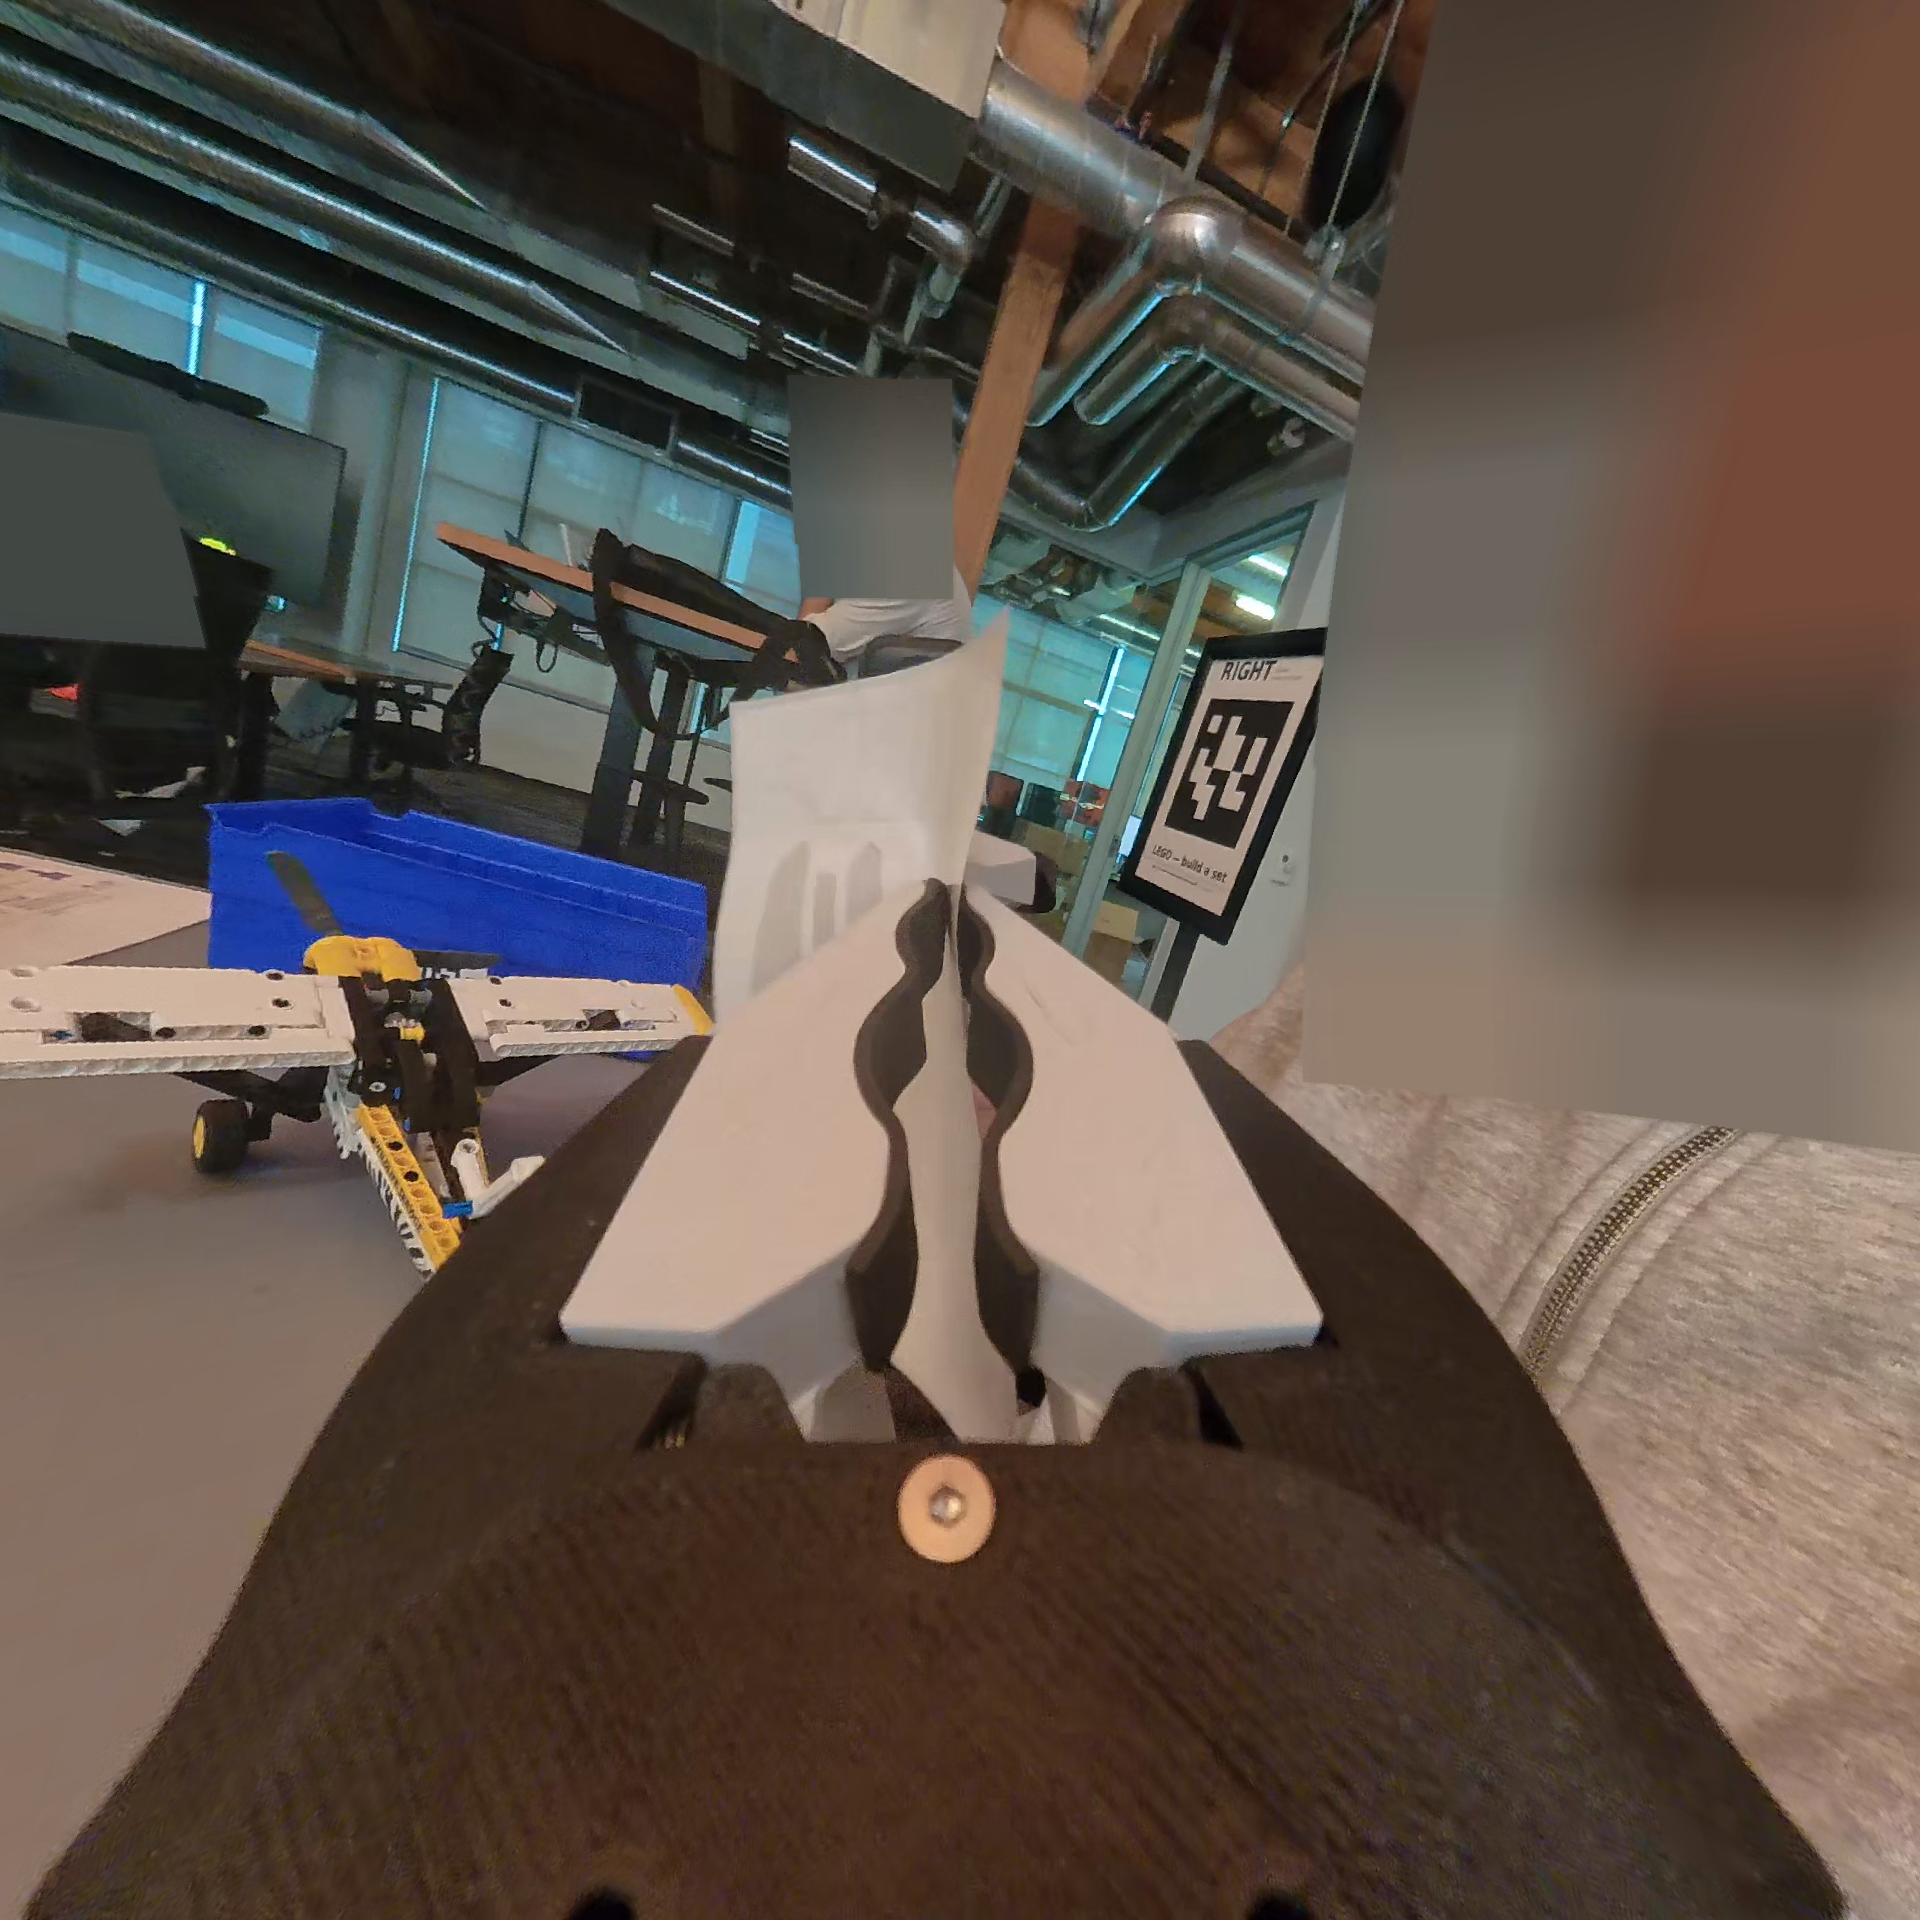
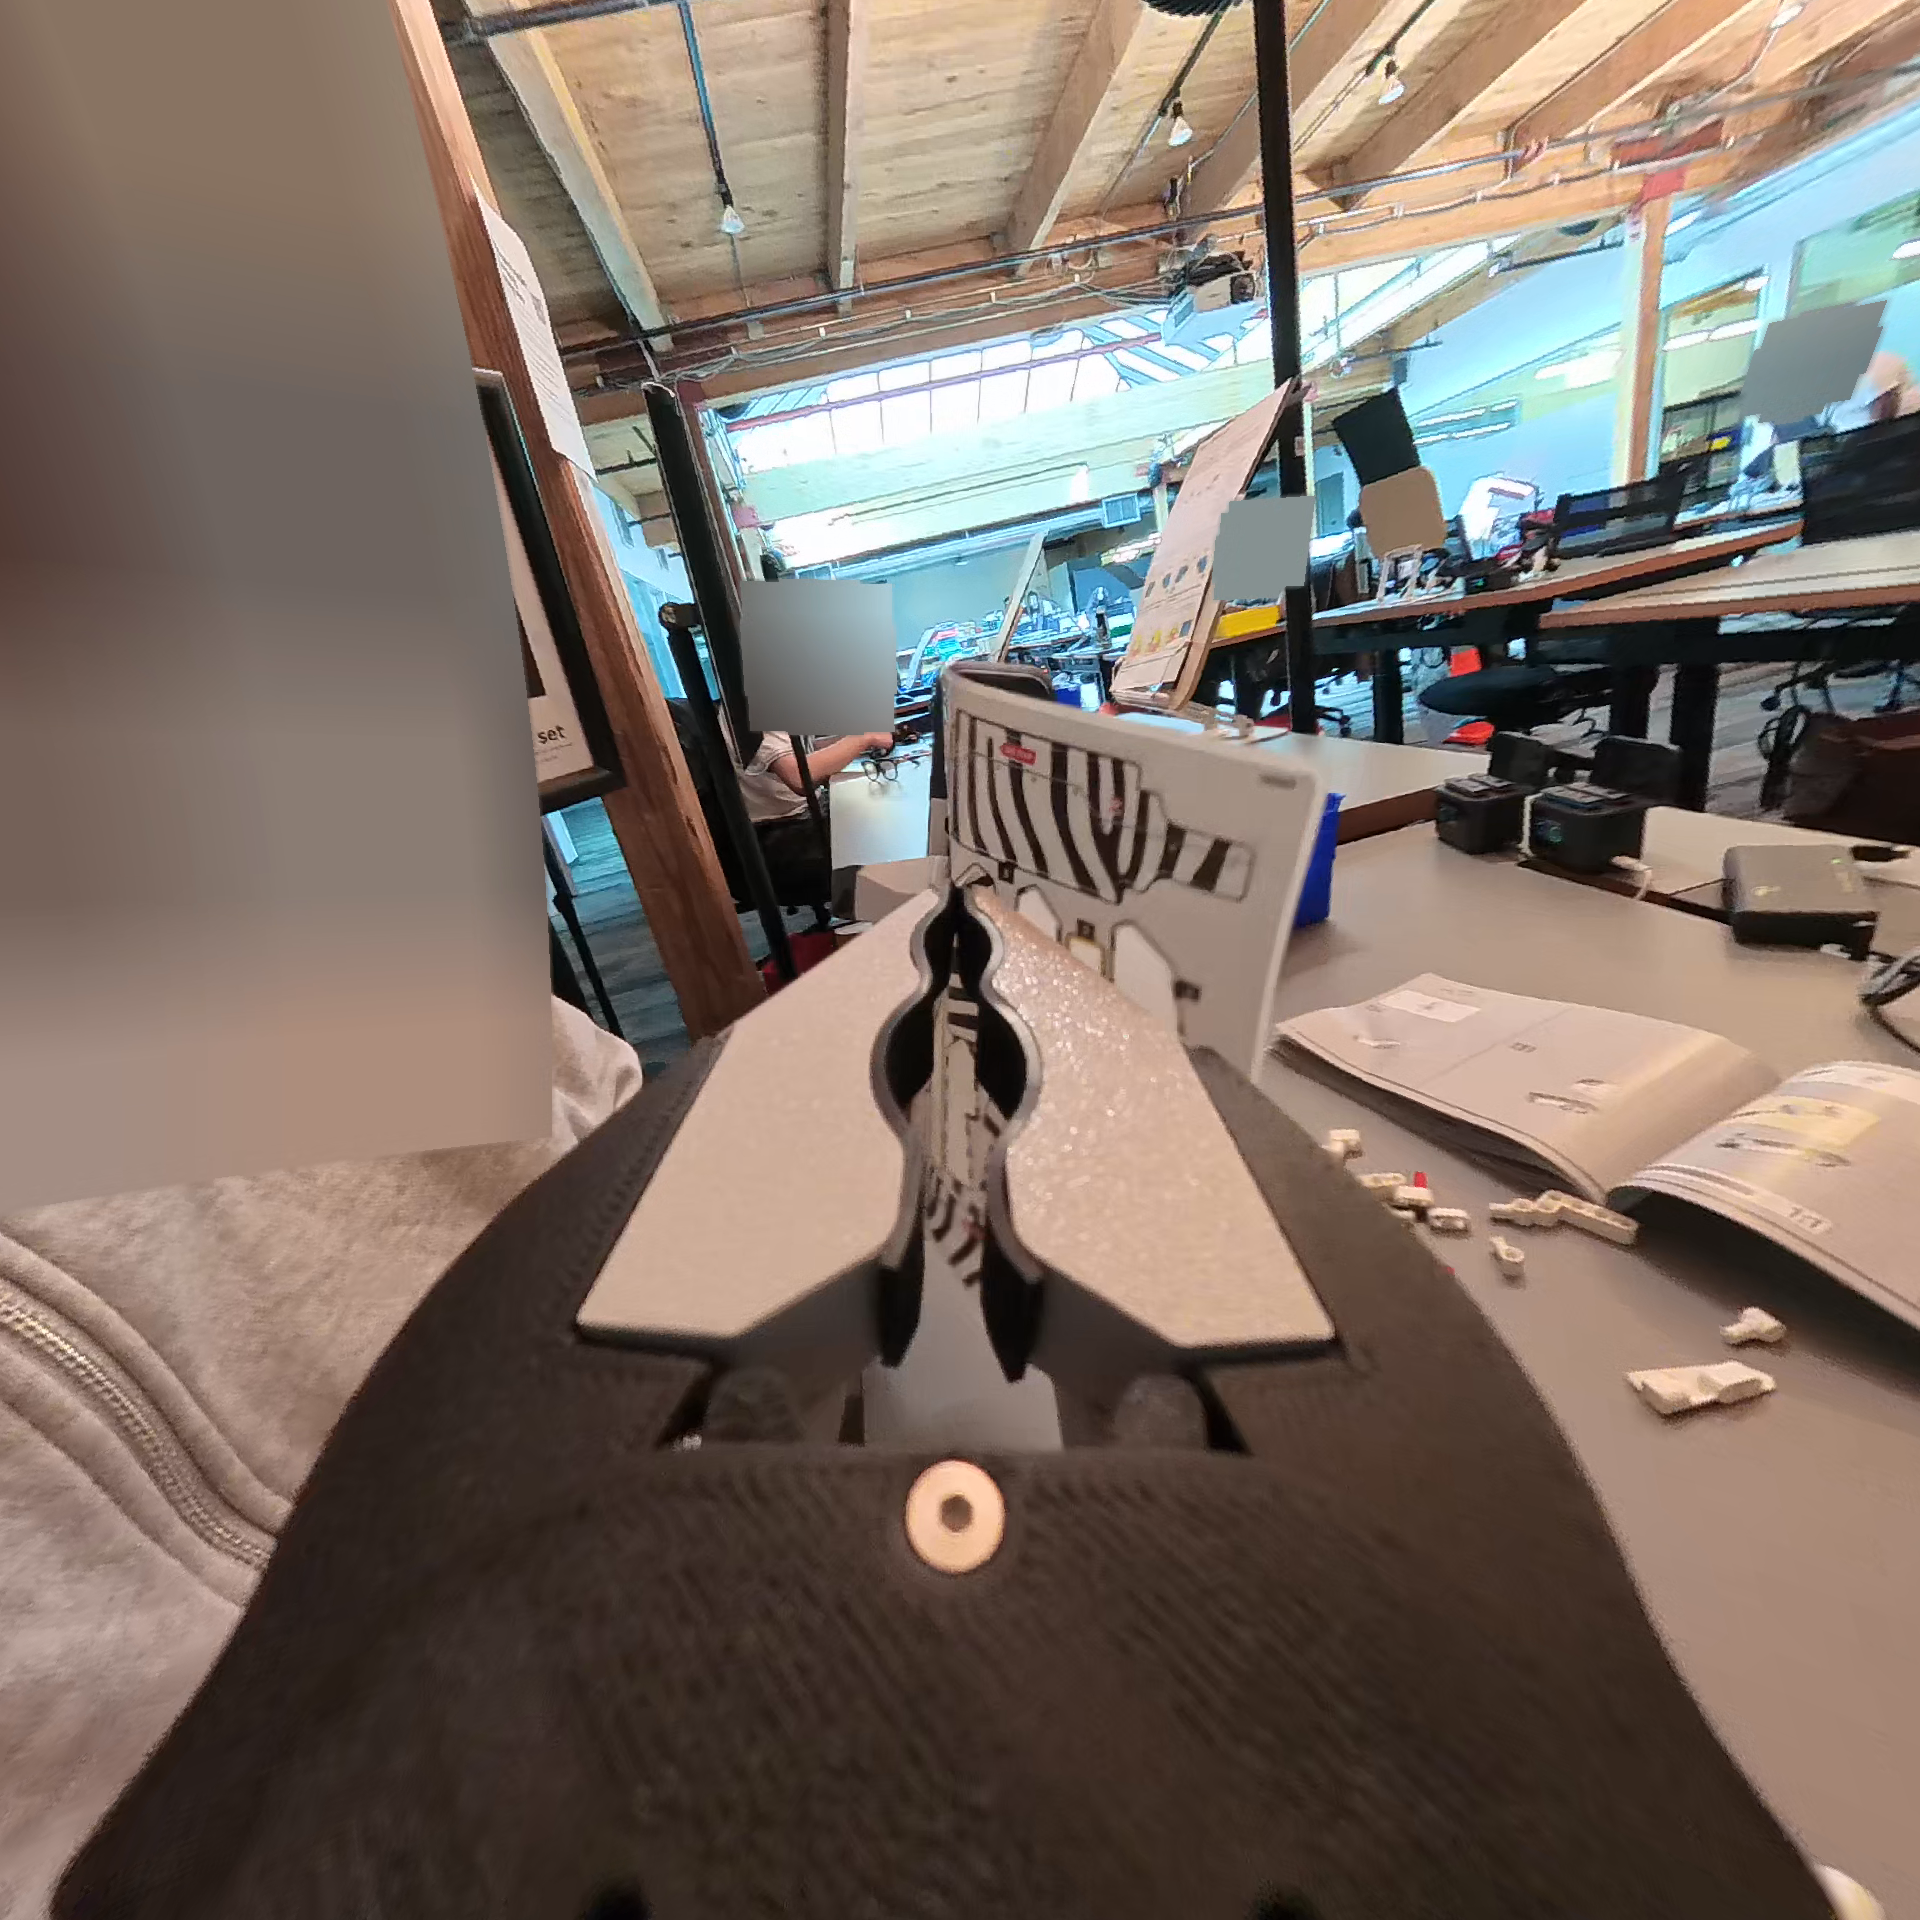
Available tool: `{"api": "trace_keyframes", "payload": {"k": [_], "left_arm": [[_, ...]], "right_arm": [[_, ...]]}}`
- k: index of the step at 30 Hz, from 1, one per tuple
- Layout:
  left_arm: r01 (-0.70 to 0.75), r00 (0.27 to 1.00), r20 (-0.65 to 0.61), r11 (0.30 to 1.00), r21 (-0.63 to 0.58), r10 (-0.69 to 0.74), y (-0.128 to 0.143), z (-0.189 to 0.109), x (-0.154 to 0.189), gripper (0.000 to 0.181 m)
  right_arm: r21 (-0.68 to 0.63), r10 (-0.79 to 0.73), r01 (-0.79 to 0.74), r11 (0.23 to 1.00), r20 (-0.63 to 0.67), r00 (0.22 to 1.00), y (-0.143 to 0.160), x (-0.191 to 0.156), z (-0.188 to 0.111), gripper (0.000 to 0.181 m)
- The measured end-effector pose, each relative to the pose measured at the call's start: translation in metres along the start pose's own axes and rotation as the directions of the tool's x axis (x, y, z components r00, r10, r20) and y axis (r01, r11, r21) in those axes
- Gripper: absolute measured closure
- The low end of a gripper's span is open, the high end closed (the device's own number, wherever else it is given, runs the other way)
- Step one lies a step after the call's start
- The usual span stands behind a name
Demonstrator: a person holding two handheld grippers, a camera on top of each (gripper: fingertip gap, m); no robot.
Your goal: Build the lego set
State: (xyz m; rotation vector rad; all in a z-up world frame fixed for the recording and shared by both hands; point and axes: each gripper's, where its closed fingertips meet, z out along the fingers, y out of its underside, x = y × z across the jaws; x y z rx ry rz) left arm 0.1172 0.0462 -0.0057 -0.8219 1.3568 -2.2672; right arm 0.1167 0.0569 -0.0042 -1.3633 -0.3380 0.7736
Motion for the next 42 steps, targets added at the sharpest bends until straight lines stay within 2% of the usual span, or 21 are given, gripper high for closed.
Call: {"api": "trace_keyframes", "payload": {"k": [8, 14, 16, 19, 22, 25, 33, 42], "left_arm": [[0.011, 0.999, 0.037, 1.000, 0.021, -0.012, -0.003, -0.003, -0.006, 0.181], [0.144, 0.986, 0.066, 0.980, 0.136, -0.154, -0.015, -0.020, -0.027, 0.181], [0.171, 0.982, 0.060, 0.975, 0.140, -0.181, -0.014, -0.021, -0.029, 0.181], [0.170, 0.980, 0.085, 0.980, 0.106, -0.179, -0.007, -0.017, -0.031, 0.181], [0.169, 0.980, 0.090, 0.983, 0.076, -0.175, -0.004, -0.014, -0.031, 0.181], [0.119, 0.985, 0.121, 0.992, 0.047, -0.124, 0.000, -0.013, -0.032, 0.181], [0.045, 0.999, 0.018, 0.999, -0.016, -0.045, 0.004, -0.001, -0.008, 0.181], [0.028, 1.000, -0.010, 0.998, -0.050, -0.028, 0.009, 0.002, -0.003, 0.181]], "right_arm": [[-0.004, 0.014, -0.014, 1.000, -0.001, 1.000, 0.001, 0.001, 0.000, 0.181], [0.014, 0.045, -0.045, 0.999, 0.004, 0.999, 0.000, 0.006, -0.003, 0.181], [0.015, 0.040, -0.040, 0.999, -0.006, 0.999, 0.000, 0.011, -0.005, 0.181], [-0.020, -0.097, 0.096, 0.995, -0.075, 0.992, 0.003, 0.017, -0.004, 0.181], [-0.127, -0.315, 0.296, 0.947, -0.175, 0.933, 0.009, 0.021, -0.004, 0.169], [-0.210, -0.416, 0.374, 0.903, -0.217, 0.883, 0.014, 0.022, -0.003, 0.165], [-0.130, -0.271, 0.253, 0.959, -0.149, 0.951, 0.009, 0.010, -0.002, 0.162], [-0.082, -0.126, 0.121, 0.989, -0.053, 0.991, 0.007, 0.003, -0.001, 0.168]]}}
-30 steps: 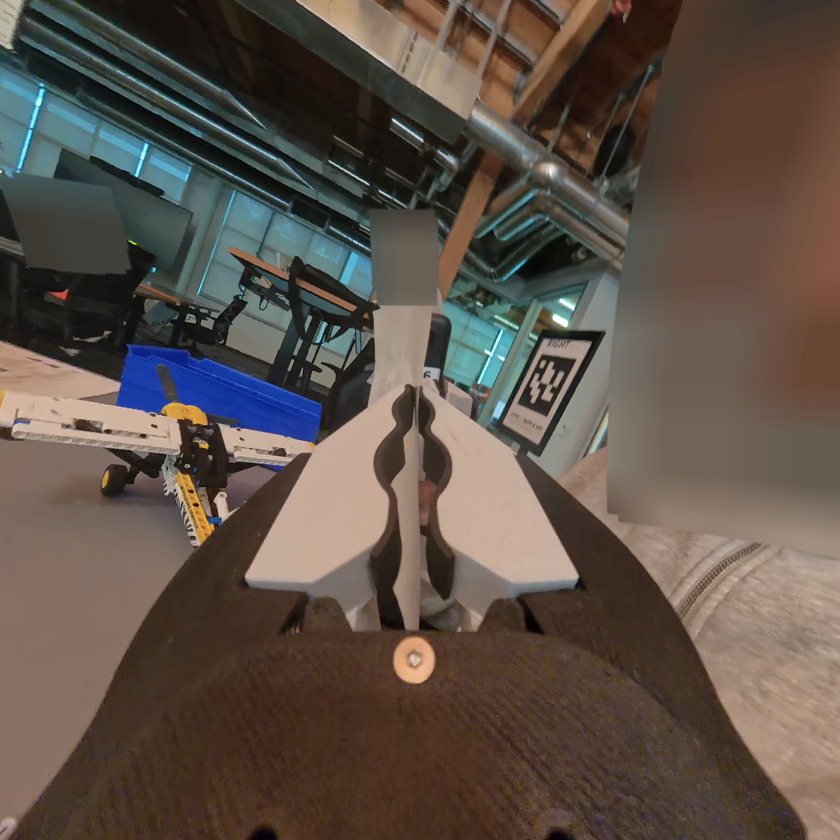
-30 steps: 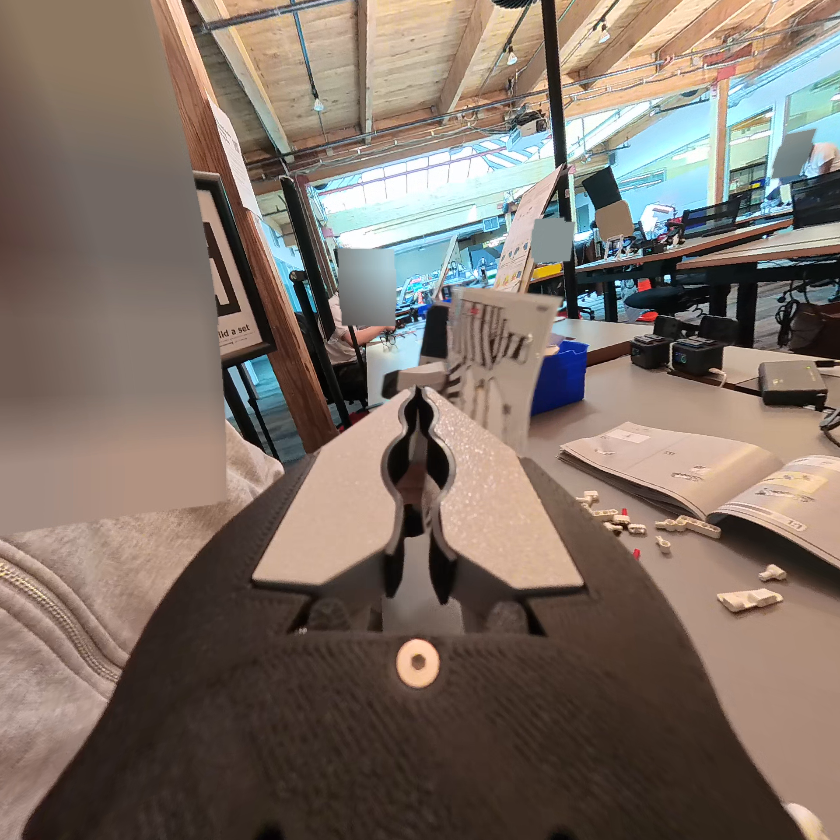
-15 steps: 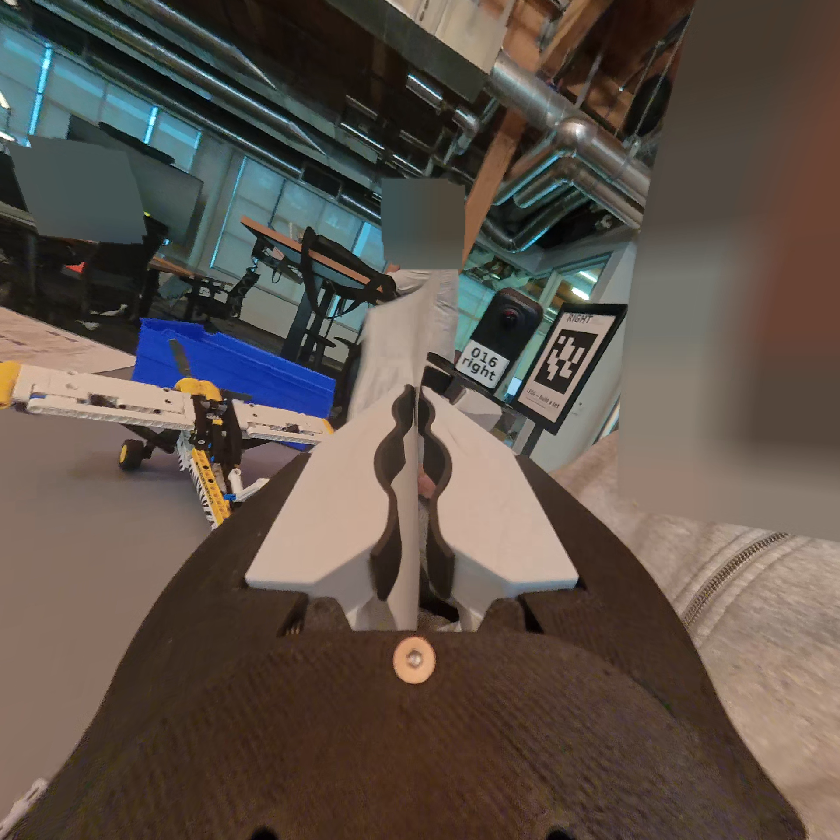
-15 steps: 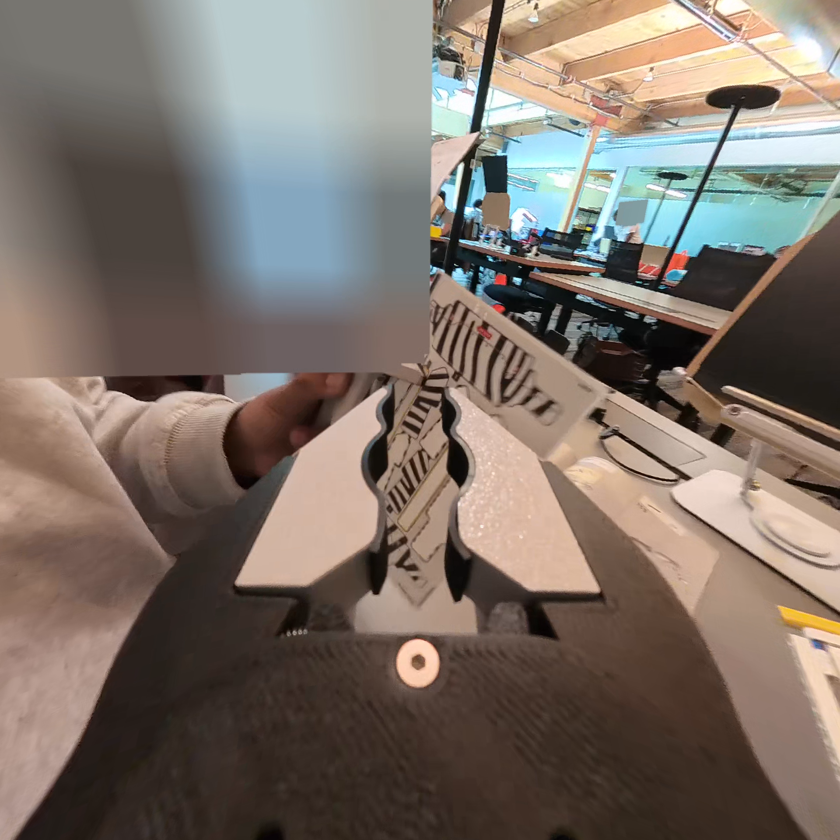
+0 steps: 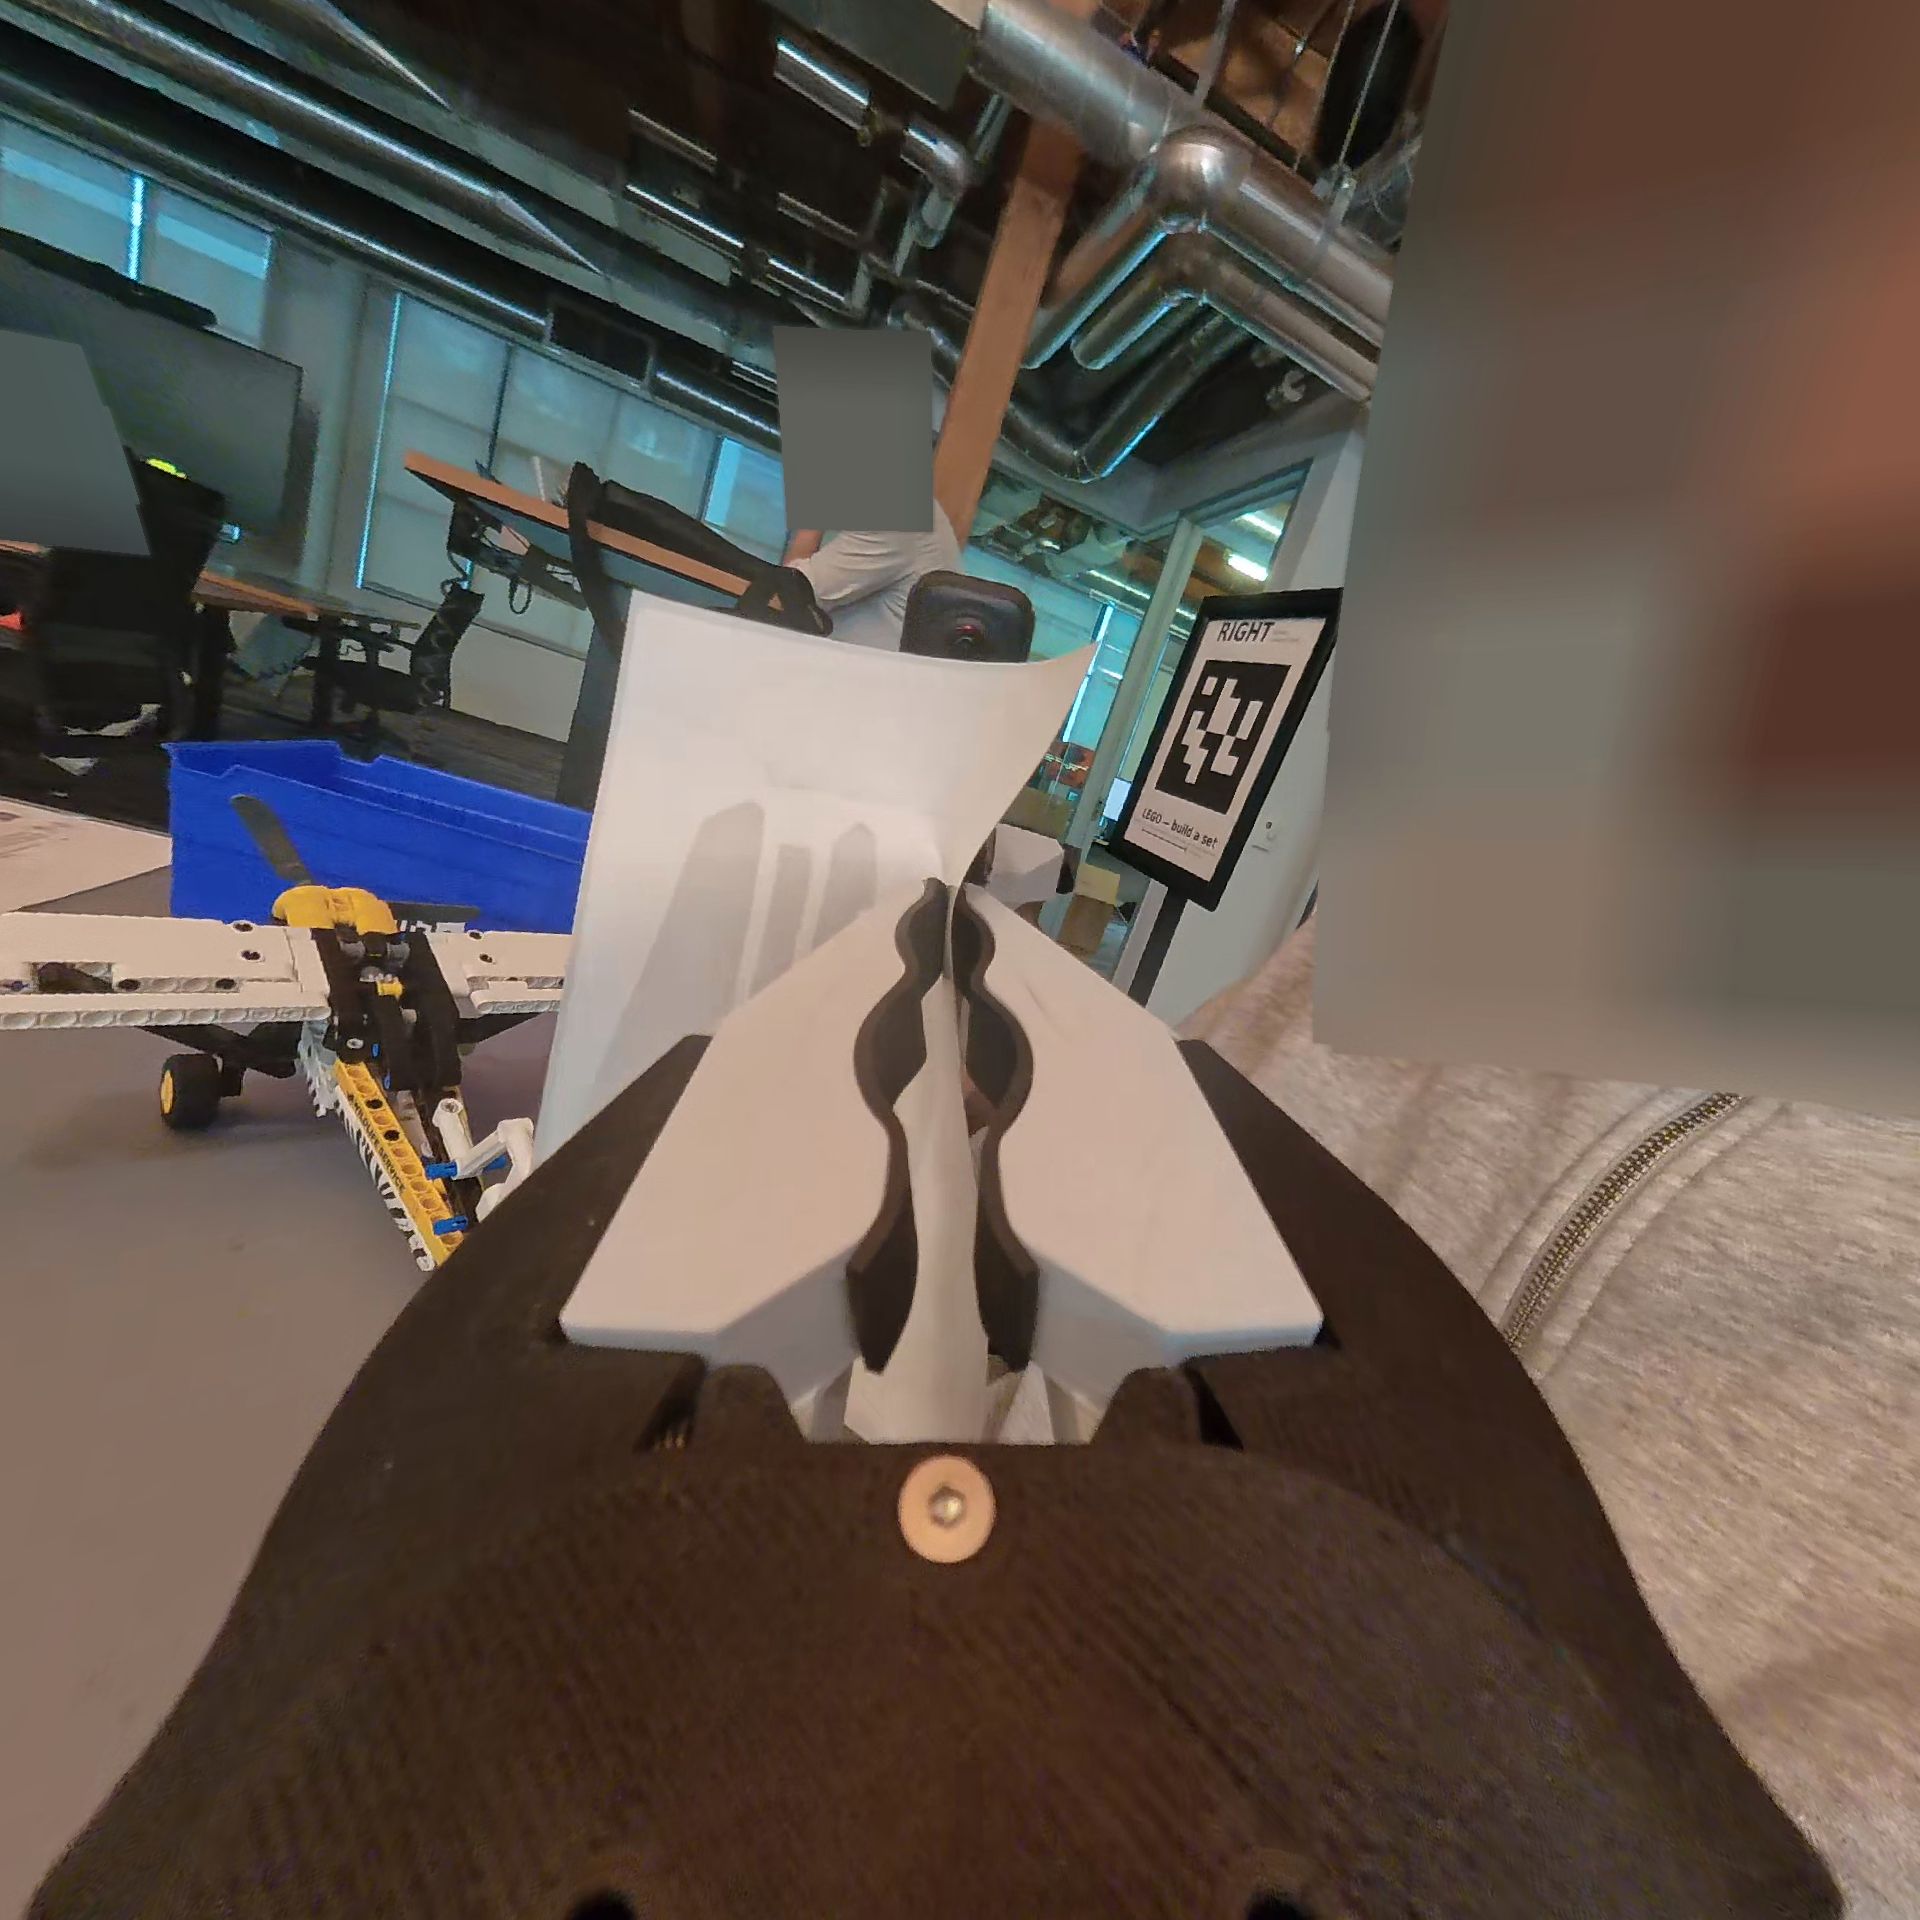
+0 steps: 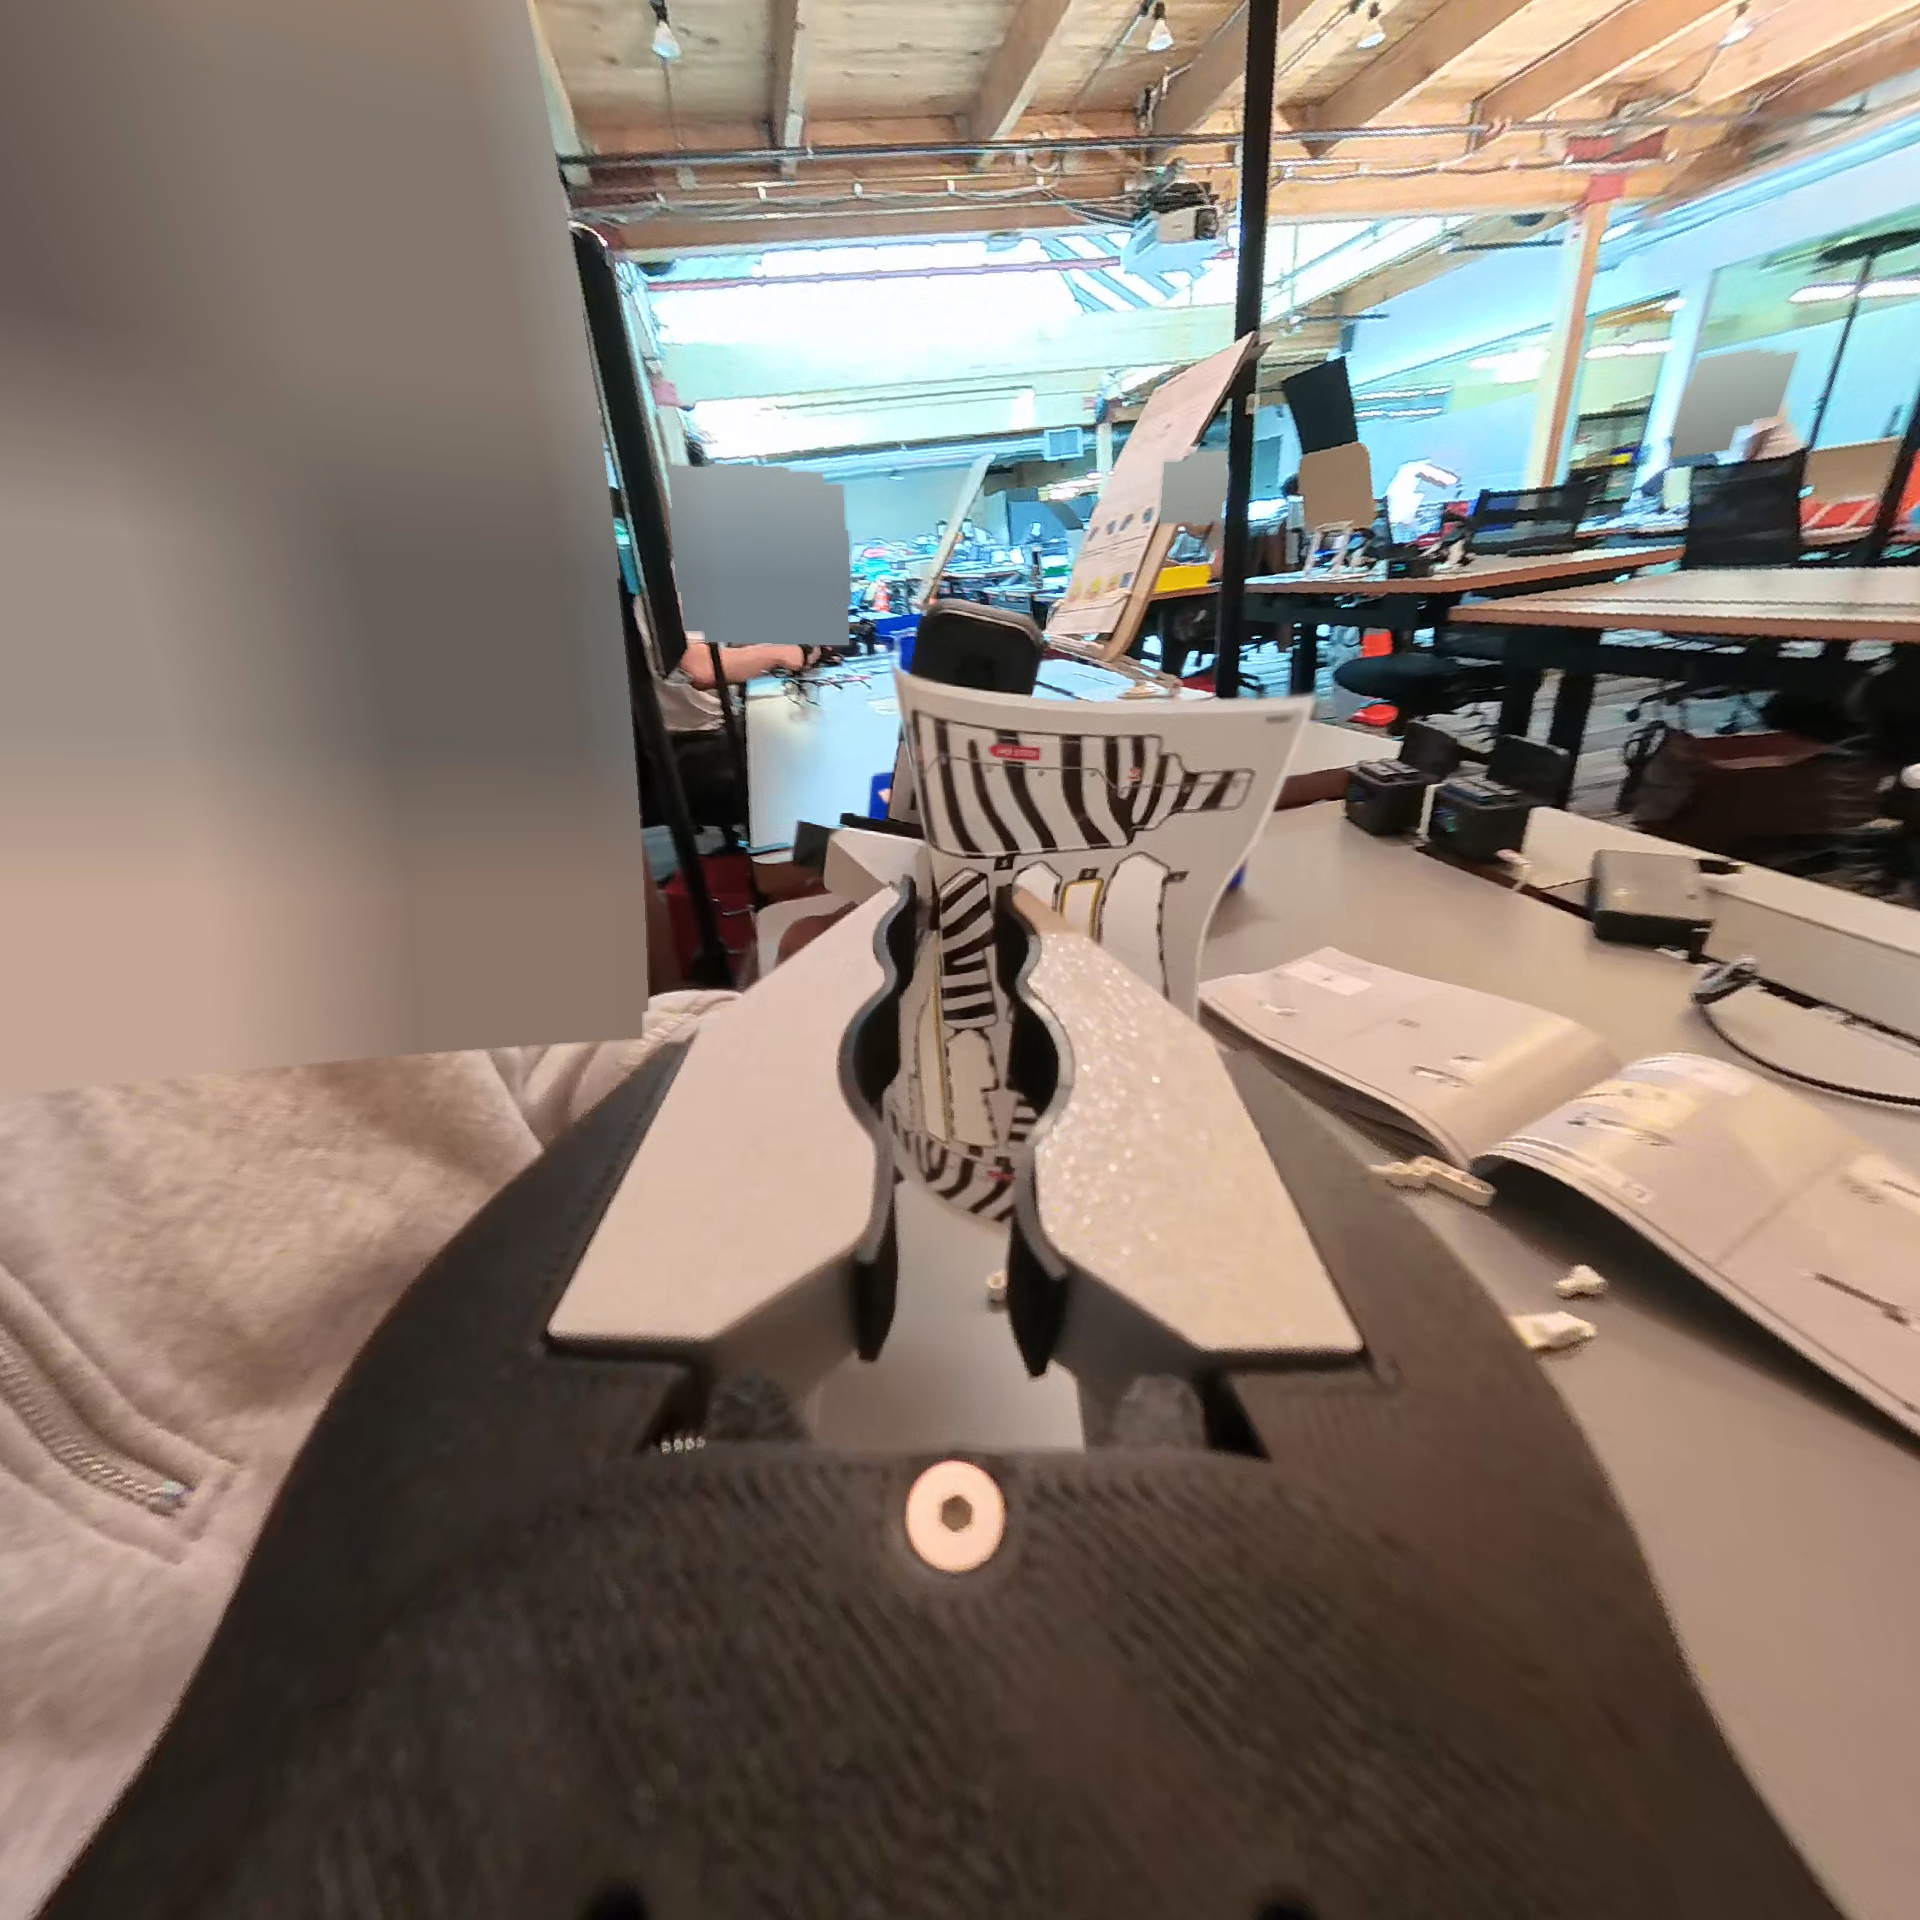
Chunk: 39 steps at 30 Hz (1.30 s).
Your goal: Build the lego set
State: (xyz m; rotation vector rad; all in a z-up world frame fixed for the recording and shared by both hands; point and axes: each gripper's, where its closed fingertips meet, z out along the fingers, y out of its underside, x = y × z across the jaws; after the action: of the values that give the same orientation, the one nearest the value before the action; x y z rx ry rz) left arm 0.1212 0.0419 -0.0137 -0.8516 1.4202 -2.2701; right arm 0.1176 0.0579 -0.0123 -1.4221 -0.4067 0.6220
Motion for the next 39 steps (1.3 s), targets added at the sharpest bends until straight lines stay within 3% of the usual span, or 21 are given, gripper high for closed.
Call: {"api": "trace_keyframes", "payload": {"k": [10, 17, 23, 31, 34, 39], "left_arm": [[0.078, 0.993, -0.091, 0.996, 0.034, -0.075, -0.003, -0.002, 0.007, 0.181], [0.070, 0.995, -0.072, 0.996, 0.049, -0.067, -0.006, -0.004, 0.005, 0.181], [0.147, 0.989, -0.050, 0.980, 0.135, -0.141, -0.016, -0.014, -0.007, 0.181], [0.216, 0.967, 0.091, 0.958, 0.191, -0.236, -0.014, -0.032, -0.044, 0.181], [0.286, 0.928, 0.214, 0.951, 0.114, -0.305, 0.003, -0.039, -0.076, 0.181], [0.450, 0.849, 0.292, 0.892, 0.036, -0.440, 0.023, -0.052, -0.121, 0.181]], "right_arm": [[0.034, 0.108, -0.112, 0.993, 0.103, 0.989, -0.004, -0.006, -0.002, 0.181], [0.034, 0.104, -0.107, 0.994, 0.092, 0.990, -0.004, -0.005, -0.002, 0.181], [0.035, 0.123, -0.127, 0.991, 0.097, 0.988, -0.002, -0.003, -0.003, 0.181], [0.069, 0.149, -0.156, 0.985, 0.102, 0.984, -0.009, 0.000, -0.011, 0.181], [0.079, 0.144, -0.148, 0.986, 0.052, 0.988, -0.010, 0.009, -0.018, 0.181], [0.098, 0.155, -0.152, 0.983, -0.016, 0.988, -0.008, 0.021, -0.030, 0.181]]}}
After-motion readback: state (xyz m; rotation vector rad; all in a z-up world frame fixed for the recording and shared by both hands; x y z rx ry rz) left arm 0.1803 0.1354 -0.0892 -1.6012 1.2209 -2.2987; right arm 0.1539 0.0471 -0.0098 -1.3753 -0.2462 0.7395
